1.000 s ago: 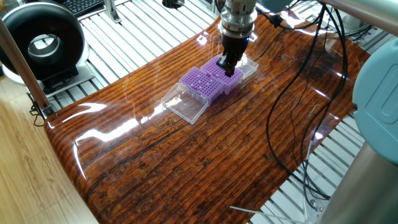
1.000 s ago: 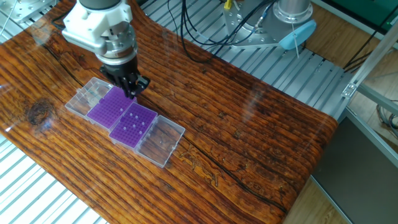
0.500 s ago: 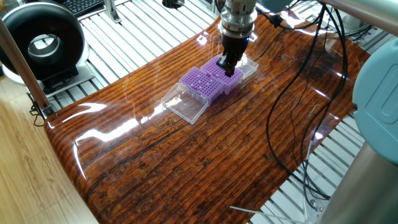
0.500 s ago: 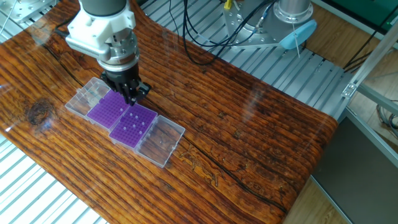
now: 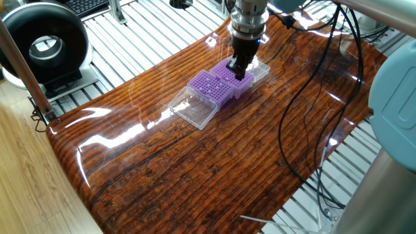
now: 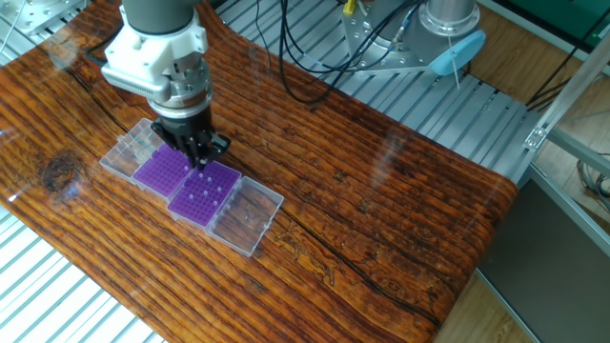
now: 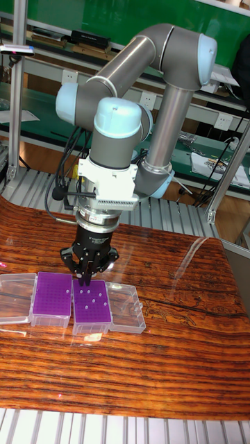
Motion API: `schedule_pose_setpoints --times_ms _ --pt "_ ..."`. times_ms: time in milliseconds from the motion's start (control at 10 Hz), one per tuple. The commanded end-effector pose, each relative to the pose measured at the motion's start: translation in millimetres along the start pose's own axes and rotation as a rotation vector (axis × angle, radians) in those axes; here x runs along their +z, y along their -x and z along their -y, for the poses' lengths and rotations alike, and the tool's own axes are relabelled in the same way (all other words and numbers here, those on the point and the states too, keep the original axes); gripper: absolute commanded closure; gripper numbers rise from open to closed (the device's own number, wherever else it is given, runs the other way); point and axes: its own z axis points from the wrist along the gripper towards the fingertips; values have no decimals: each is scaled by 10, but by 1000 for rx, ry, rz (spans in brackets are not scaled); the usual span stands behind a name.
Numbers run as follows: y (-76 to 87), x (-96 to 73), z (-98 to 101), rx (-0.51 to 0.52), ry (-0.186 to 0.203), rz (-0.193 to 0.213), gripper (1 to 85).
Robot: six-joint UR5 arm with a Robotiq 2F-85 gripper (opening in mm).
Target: Transfer all small pipette tips from one holder to another
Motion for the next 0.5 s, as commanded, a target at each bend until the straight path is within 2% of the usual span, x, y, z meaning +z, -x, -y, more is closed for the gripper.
schedule_pose_setpoints --times_ms 0,400 --pt "63 49 25 -7 12 19 670" --pt "103 144 12 -4 16 40 667"
